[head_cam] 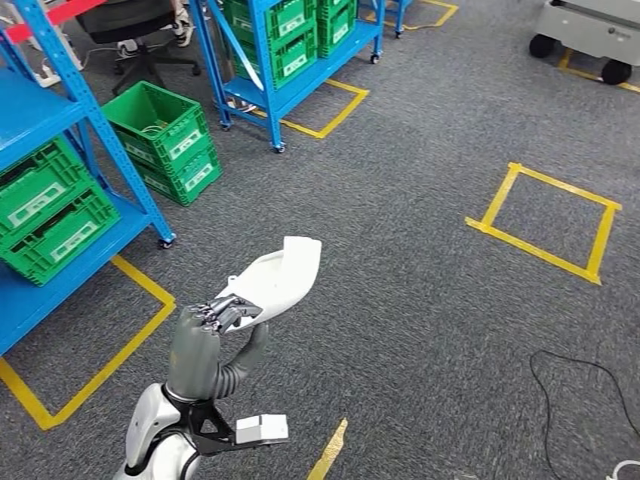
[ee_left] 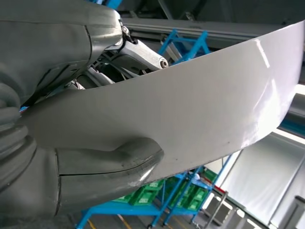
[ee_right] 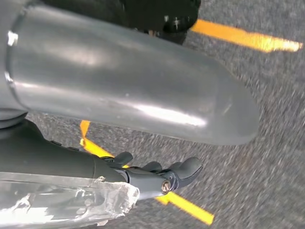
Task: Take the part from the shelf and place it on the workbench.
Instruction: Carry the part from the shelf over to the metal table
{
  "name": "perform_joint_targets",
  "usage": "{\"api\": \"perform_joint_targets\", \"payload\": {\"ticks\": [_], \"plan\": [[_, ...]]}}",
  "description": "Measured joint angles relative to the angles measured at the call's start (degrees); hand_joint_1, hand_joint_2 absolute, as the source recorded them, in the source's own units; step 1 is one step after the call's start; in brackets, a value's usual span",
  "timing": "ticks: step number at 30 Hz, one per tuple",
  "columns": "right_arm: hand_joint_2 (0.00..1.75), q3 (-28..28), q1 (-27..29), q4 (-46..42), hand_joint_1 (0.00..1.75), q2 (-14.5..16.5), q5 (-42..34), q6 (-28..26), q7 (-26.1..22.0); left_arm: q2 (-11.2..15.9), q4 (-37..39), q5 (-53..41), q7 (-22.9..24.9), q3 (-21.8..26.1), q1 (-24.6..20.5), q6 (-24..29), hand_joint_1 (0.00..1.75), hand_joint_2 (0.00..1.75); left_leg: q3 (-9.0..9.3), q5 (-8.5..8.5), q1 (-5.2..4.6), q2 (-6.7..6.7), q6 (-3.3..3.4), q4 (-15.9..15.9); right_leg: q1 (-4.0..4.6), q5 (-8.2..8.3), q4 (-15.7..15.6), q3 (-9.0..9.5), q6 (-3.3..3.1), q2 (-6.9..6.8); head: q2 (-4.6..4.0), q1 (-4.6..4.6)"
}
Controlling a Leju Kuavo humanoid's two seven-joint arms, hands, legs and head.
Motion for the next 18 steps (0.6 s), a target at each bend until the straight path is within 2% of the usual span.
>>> {"api": "perform_joint_targets", "payload": {"ticks": [1,2,3,4,5,7,8,9,10,11,12,14,15,16,17,18], "plan": [[0.00,-0.08,-0.12,0.00,0.00,0.00,-0.01,-0.07,0.08,0.04,0.09,-0.01,-0.01,0.00,0.01,0.06,1.75,1.75,-1.84,-2.04,0.03,-0.93,-0.01,4.08,0.07,0.11,0.01,-0.17,-0.17,0.70,0.00,-0.08],[0.00,-0.16,-0.21,0.00,0.00,0.01,-0.01,-0.13,0.19,0.09,0.20,-0.02,0.00,0.01,0.03,0.09,1.75,1.75,-3.56,-3.47,0.04,-1.33,0.03,7.77,0.15,0.20,0.04,-0.33,-0.30,1.44,0.00,-0.13],[0.00,-0.25,-0.23,0.00,0.00,0.01,-0.02,-0.20,0.33,0.13,0.33,-0.03,0.00,0.01,0.03,0.10,1.75,1.75,-4.59,-3.79,0.03,-1.45,0.11,9.91,0.23,0.27,0.08,-0.44,-0.37,2.21,0.00,-0.16],[0.00,-0.36,-0.20,0.00,0.00,0.00,-0.04,-0.32,0.51,0.15,0.45,-0.03,0.00,-0.01,0.02,0.11,1.75,1.75,-4.61,-2.94,0.03,-1.54,0.25,9.89,0.29,0.32,0.15,-0.49,-0.38,2.99,0.00,-0.15],[0.00,-0.44,-0.17,0.00,0.00,-0.01,-0.07,-0.46,0.68,0.14,0.53,-0.04,0.00,-0.02,-0.01,0.12,1.75,1.75,-3.50,-1.02,0.04,-1.79,0.43,7.56,0.31,0.33,0.26,-0.49,-0.37,3.79,0.00,-0.15],[0.00,-0.50,-0.21,0.00,0.00,0.00,-0.11,-0.67,0.91,0.13,0.63,-0.04,-0.01,-0.05,-0.10,0.13,1.75,1.75,0.03,3.07,0.17,-3.89,0.88,0.07,0.38,0.35,0.61,-0.59,-0.21,5.31,0.00,-0.14],[0.00,-0.51,-0.30,0.00,0.00,0.01,-0.11,-0.70,0.96,0.12,0.65,-0.05,-0.01,-0.06,-0.17,0.15,1.75,1.75,1.44,4.07,0.26,-5.04,1.03,-3.05,0.38,0.39,0.83,-0.84,-0.01,6.03,0.00,-0.14],[0.00,-0.51,-0.37,0.00,0.00,0.01,-0.11,-0.73,0.99,0.11,0.69,-0.07,-0.01,-0.08,-0.22,0.19,1.75,1.75,2.11,4.32,0.29,-5.91,1.14,-4.75,0.33,0.51,0.95,-1.19,0.29,6.63,0.00,-0.13],[0.00,-0.53,-0.38,0.00,0.00,0.01,-0.11,-0.78,1.08,0.10,0.73,-0.10,-0.01,-0.09,-0.27,0.22,1.75,1.75,2.25,4.08,0.26,-6.13,1.25,-5.30,0.23,0.68,1.00,-1.55,0.66,7.20,0.00,-0.16],[0.00,-0.59,-0.32,0.00,0.00,0.00,-0.11,-0.82,1.22,0.04,0.75,-0.14,-0.01,-0.11,-0.32,0.26,1.75,1.75,2.29,4.10,0.21,-5.70,1.41,-5.62,0.09,0.89,0.93,-1.90,1.06,7.76,0.00,-0.17],[0.00,-0.70,-0.19,0.00,0.00,-0.04,-0.12,-0.88,1.38,-0.07,0.78,-0.18,-0.01,-0.13,-0.36,0.28,1.75,1.75,2.28,4.31,0.23,-5.07,1.71,-5.80,0.01,0.86,1.07,-2.25,1.38,7.47,0.00,-0.18],[0.00,-0.91,-0.11,0.01,0.00,-0.11,-0.14,-1.03,1.83,-0.39,0.79,-0.21,-0.01,-0.19,-0.43,0.34,1.75,1.75,2.36,4.67,0.34,-3.65,2.36,-6.28,0.12,-0.84,3.69,-3.86,1.93,4.79,0.00,0.17],[0.00,-1.00,-0.20,0.01,0.00,-0.14,-0.15,-1.09,2.01,-0.52,0.80,-0.21,-0.01,-0.20,-0.40,0.39,1.75,1.75,2.38,4.75,0.32,-2.81,2.57,-6.42,0.14,-2.58,6.75,-5.37,2.13,2.93,0.00,0.33],[0.00,-1.09,-0.33,0.01,0.00,-0.15,-0.16,-1.14,2.23,-0.59,0.83,-0.21,-0.01,-0.21,-0.31,0.44,1.75,1.75,2.31,4.74,0.23,-2.00,2.67,-6.41,0.11,-4.52,10.59,-7.23,2.38,1.70,0.00,0.51],[0.00,-1.19,-0.44,0.01,0.00,-0.15,-0.16,-1.14,2.45,-0.62,0.86,-0.22,-0.01,-0.21,-0.21,0.46,1.75,1.75,2.25,4.73,0.15,-1.14,2.70,-6.40,0.01,-6.09,14.35,-9.00,2.61,1.17,0.00,0.54],[0.00,-1.29,-0.46,0.01,0.00,-0.16,-0.16,-1.15,2.71,-0.64,0.92,-0.22,-0.01,-0.23,-0.10,0.48,1.75,1.75,2.21,4.70,0.08,-0.28,2.72,-6.40,-0.10,-6.78,16.77,-10.07,2.79,0.94,0.00,0.51]]}}
